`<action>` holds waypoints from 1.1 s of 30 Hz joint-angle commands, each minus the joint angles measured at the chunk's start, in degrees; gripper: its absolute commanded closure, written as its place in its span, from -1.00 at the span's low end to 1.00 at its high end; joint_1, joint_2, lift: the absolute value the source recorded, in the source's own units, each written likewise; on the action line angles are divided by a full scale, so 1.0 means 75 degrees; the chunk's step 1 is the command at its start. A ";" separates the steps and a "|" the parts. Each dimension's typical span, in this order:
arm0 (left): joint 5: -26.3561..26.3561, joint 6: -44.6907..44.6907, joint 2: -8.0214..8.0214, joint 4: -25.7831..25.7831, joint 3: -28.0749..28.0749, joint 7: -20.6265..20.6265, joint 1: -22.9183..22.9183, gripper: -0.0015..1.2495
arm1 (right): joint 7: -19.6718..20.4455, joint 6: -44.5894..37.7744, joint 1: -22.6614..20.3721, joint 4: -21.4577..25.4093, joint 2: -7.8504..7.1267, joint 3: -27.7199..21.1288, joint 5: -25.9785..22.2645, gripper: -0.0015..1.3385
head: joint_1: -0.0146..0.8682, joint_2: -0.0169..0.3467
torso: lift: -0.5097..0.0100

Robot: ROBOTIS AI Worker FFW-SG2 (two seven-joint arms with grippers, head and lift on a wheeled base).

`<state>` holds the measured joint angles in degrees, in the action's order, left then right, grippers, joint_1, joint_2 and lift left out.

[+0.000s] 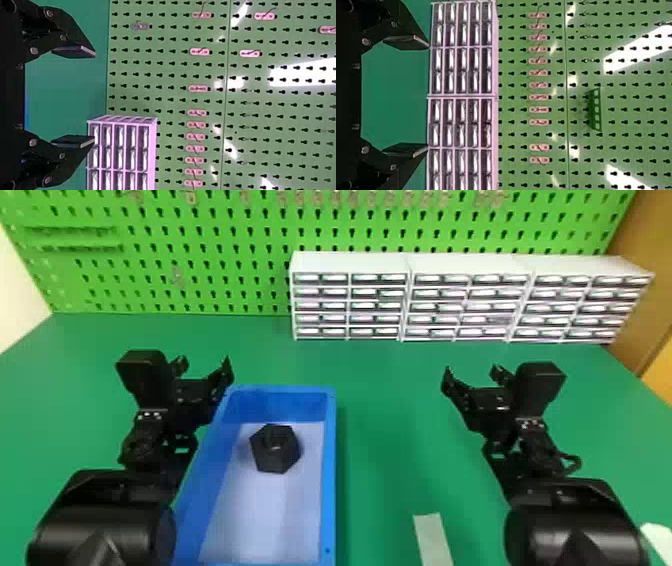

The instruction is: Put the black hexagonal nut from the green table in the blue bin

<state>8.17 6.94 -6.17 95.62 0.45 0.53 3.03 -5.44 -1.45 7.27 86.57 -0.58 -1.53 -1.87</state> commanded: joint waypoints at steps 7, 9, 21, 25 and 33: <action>0.0000 0.0000 0.0002 0.0000 0.0011 0.0000 0.0018 -0.22 | -0.0001 -0.0006 0.0003 0.0000 0.0007 -0.0018 0.0003 -0.44 | 0.59 -0.63 | 0.59; 0.0000 0.0000 0.0002 0.0000 0.0011 0.0000 0.0018 -0.22 | -0.0001 -0.0006 0.0003 0.0000 0.0007 -0.0018 0.0003 -0.44 | 0.59 -0.63 | 0.59; 0.0000 0.0000 0.0002 0.0000 0.0023 0.0000 0.0018 -0.22 | -0.0001 -0.0006 -0.0008 0.0000 0.0007 -0.0042 -0.0009 -0.44 | 0.59 -0.63 | 0.59; 0.0000 0.0000 0.0002 0.0000 0.0011 0.0000 0.0018 -0.22 | -0.0001 -0.0017 -0.0008 0.0000 0.0007 -0.0030 -0.0009 -0.44 | 0.59 -0.63 | 0.59; 0.0000 0.0000 0.0002 0.0000 -0.0001 0.0000 0.0018 -0.22 | -0.0001 -0.0006 -0.0020 0.0000 0.0018 -0.0065 -0.0032 -0.44 | 0.59 -0.63 | 0.59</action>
<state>8.16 6.94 -6.16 95.62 0.45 0.53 3.16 -5.44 -1.51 7.20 86.57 -0.44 -1.94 -2.01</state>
